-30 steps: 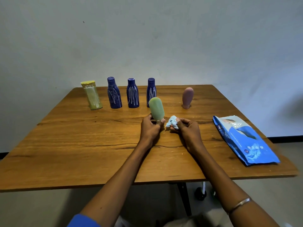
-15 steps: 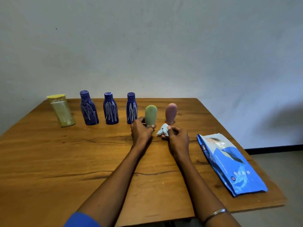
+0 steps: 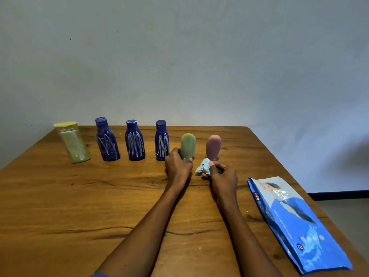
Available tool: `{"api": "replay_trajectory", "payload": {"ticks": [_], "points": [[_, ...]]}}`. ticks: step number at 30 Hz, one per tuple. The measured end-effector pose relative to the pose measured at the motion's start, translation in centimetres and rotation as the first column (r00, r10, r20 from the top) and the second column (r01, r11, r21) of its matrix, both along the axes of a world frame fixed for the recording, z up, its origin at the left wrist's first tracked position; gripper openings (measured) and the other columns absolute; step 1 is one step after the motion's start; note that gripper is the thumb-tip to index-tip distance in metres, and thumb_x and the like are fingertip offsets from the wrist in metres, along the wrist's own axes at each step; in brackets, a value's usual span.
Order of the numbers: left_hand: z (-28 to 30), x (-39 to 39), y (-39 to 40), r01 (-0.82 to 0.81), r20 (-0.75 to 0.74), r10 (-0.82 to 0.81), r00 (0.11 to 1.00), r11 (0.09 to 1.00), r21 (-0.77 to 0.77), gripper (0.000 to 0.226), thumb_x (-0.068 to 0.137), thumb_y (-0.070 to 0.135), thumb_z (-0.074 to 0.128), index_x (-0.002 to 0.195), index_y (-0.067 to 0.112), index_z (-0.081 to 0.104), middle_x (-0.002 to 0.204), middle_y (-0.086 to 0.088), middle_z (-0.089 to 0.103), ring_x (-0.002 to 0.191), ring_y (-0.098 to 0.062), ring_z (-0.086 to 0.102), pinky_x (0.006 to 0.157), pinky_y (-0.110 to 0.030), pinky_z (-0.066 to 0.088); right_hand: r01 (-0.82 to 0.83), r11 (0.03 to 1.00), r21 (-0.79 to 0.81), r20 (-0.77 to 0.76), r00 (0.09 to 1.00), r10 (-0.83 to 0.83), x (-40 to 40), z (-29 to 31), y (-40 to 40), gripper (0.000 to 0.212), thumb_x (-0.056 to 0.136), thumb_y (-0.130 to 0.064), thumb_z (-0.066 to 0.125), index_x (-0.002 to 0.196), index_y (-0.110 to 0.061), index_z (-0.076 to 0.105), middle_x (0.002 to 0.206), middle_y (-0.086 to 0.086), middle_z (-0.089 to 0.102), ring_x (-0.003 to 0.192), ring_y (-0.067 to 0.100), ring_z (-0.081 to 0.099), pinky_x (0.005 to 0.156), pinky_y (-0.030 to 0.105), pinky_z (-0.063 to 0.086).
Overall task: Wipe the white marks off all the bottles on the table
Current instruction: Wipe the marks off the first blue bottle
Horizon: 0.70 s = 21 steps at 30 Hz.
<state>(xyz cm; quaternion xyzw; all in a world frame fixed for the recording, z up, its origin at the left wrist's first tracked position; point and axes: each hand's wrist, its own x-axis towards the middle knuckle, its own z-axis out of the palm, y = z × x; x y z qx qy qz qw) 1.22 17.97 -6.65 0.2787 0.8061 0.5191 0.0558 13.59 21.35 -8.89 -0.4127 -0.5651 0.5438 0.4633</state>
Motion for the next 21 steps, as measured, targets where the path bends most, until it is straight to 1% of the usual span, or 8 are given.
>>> {"api": "replay_trajectory", "payload": {"ticks": [3, 6, 8, 11, 14, 17, 19, 21], "points": [[0.1, 0.1, -0.3, -0.009, -0.008, 0.009, 1.0, 1.0, -0.003, 0.057, 0.079, 0.017, 0.086, 0.129, 0.007, 0.061, 0.127, -0.012, 0.068, 0.113, -0.024, 0.068, 0.089, -0.036, 0.06, 0.008, 1.0, 0.003, -0.002, 1.0, -0.008, -0.2, 0.0, 0.0, 0.024, 0.1, -0.02, 0.065, 0.122, -0.013, 0.07, 0.103, 0.0, 0.076, 0.079, 0.009, 0.077, 0.082, 0.039, 0.064], [0.1, 0.2, -0.7, -0.046, -0.004, 0.046, 0.999, 0.999, 0.009, 0.06, 0.076, 0.018, 0.089, 0.128, 0.009, 0.061, 0.125, -0.01, 0.068, 0.11, -0.022, 0.068, 0.088, -0.038, 0.061, 0.012, 1.0, 0.009, 0.011, 1.0, -0.013, -0.3, 0.2, 0.0, 0.026, 0.1, -0.02, 0.064, 0.126, -0.013, 0.068, 0.108, 0.003, 0.076, 0.08, 0.008, 0.077, 0.081, 0.036, 0.064], [-0.1, 0.4, -1.1, -0.083, 0.018, 0.082, 0.996, 0.996, 0.03, 0.057, 0.075, 0.016, 0.089, 0.125, 0.011, 0.062, 0.12, -0.007, 0.068, 0.107, -0.021, 0.067, 0.087, -0.04, 0.061, 0.022, 1.0, 0.022, 0.018, 1.0, -0.022, -0.2, 0.3, -0.1, 0.027, 0.101, -0.02, 0.064, 0.126, -0.012, 0.068, 0.109, 0.003, 0.075, 0.08, 0.007, 0.077, 0.081, 0.034, 0.064], [-0.3, 0.7, -2.4, -0.12, 0.048, 0.117, 0.992, 0.99, 0.073, 0.04, 0.079, 0.012, 0.085, 0.113, 0.015, 0.065, 0.104, 0.001, 0.066, 0.096, -0.015, 0.066, 0.08, -0.031, 0.058, 0.022, 1.0, 0.003, 0.008, 1.0, -0.022, -0.1, 0.5, -0.4, 0.027, 0.101, -0.02, 0.063, 0.127, -0.014, 0.067, 0.106, -0.001, 0.074, 0.08, 0.007, 0.076, 0.081, 0.036, 0.064], [-0.3, 0.4, -4.1, -0.185, 0.052, 0.181, 0.982, 0.977, 0.102, 0.026, 0.083, 0.013, 0.082, 0.104, 0.016, 0.067, 0.096, 0.004, 0.067, 0.087, -0.011, 0.065, 0.071, -0.024, 0.05, 0.011, 1.0, -0.023, -0.035, 0.999, -0.012, 0.0, 0.7, -0.7, 0.022, 0.101, -0.017, 0.063, 0.122, -0.021, 0.068, 0.112, 0.003, 0.074, 0.084, 0.012, 0.077, 0.081, 0.039, 0.064], [-0.1, -0.9, -5.6, -0.273, 0.048, 0.269, 0.962, 0.953, 0.133, 0.03, 0.083, 0.014, 0.082, 0.106, 0.018, 0.063, 0.103, 0.001, 0.066, 0.095, -0.017, 0.067, 0.075, -0.03, 0.054, -0.037, 0.999, 0.001, -0.053, 0.998, 0.037, 0.2, 0.9, -1.2, 0.024, 0.101, -0.014, 0.061, 0.121, -0.023, 0.07, 0.117, 0.003, 0.071, 0.089, 0.013, 0.076, 0.078, 0.039, 0.065], [0.1, -1.8, -6.1, -0.294, 0.041, 0.291, 0.956, 0.95, 0.104, 0.044, 0.082, 0.015, 0.083, 0.118, 0.015, 0.057, 0.119, -0.005, 0.061, 0.108, -0.023, 0.062, 0.087, -0.037, 0.055, -0.07, 0.997, 0.021, -0.053, 0.996, 0.071, 0.3, 1.1, -1.5, 0.025, 0.102, -0.012, 0.06, 0.121, -0.024, 0.071, 0.117, 0.002, 0.07, 0.09, 0.014, 0.076, 0.077, 0.04, 0.065], [0.3, -2.5, -6.0, -0.274, 0.017, 0.274, 0.962, 0.961, 0.017, 0.065, 0.08, 0.02, 0.085, 0.134, 0.011, 0.049, 0.137, -0.011, 0.052, 0.124, -0.028, 0.054, 0.102, -0.043, 0.05, -0.099, 0.994, 0.045, -0.046, 0.994, 0.101, 0.5, 1.2, -1.8, 0.024, 0.102, -0.011, 0.06, 0.118, -0.023, 0.074, 0.117, 0.002, 0.071, 0.091, 0.012, 0.075, 0.076, 0.035, 0.065]]}}
